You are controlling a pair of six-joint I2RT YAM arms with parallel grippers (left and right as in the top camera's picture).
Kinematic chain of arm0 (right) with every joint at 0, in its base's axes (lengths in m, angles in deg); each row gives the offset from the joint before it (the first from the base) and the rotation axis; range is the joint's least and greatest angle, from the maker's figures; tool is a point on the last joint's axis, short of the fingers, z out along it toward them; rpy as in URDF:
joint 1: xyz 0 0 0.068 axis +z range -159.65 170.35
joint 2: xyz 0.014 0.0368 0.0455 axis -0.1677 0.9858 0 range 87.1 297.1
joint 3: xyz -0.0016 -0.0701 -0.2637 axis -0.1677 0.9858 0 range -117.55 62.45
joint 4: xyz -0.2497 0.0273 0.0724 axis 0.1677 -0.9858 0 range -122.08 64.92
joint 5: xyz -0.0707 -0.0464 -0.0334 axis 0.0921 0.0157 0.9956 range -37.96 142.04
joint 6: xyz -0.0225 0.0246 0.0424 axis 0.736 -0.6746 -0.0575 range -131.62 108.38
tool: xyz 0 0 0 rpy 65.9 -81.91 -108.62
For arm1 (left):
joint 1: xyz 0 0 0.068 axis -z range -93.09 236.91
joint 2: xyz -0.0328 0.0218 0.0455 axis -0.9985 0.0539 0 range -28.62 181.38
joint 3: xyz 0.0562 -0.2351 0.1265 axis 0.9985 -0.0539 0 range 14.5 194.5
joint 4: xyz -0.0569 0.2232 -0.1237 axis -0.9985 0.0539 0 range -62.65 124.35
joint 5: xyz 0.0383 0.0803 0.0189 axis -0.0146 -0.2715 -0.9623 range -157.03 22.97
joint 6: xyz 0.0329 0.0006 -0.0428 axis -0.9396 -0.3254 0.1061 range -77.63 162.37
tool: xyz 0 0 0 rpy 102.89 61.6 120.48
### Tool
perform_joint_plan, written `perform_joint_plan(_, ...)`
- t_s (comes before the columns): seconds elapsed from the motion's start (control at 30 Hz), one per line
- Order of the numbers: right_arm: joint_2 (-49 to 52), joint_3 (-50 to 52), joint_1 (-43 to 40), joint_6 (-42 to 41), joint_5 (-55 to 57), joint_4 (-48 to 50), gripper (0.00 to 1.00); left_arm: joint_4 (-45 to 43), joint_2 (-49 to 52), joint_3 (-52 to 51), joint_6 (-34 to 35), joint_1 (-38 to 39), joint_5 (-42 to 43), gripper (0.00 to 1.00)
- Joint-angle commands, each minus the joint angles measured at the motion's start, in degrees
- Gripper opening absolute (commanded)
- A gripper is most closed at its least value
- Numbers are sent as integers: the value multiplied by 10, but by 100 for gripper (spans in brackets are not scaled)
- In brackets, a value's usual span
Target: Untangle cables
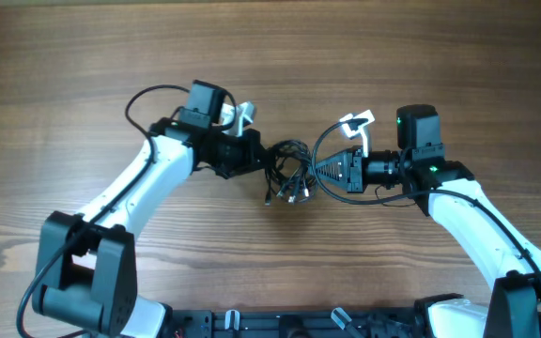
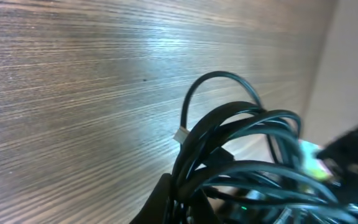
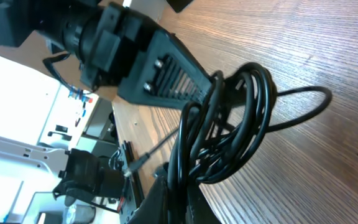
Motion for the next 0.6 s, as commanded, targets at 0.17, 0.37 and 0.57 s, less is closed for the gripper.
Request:
perform_joint_plan(0.17, -9, -12, -7, -146, 236, -64, 6, 1, 9, -3, -21, -96, 25, 4)
perform_joint_plan(0.37, -9, -12, -7, -185, 446, -180, 25, 3, 8, -3, -35, -97, 25, 4)
perform_joint_plan(0.57, -9, -12, -7, -181, 433, -173, 27, 3, -26, -3, -50, -97, 25, 4)
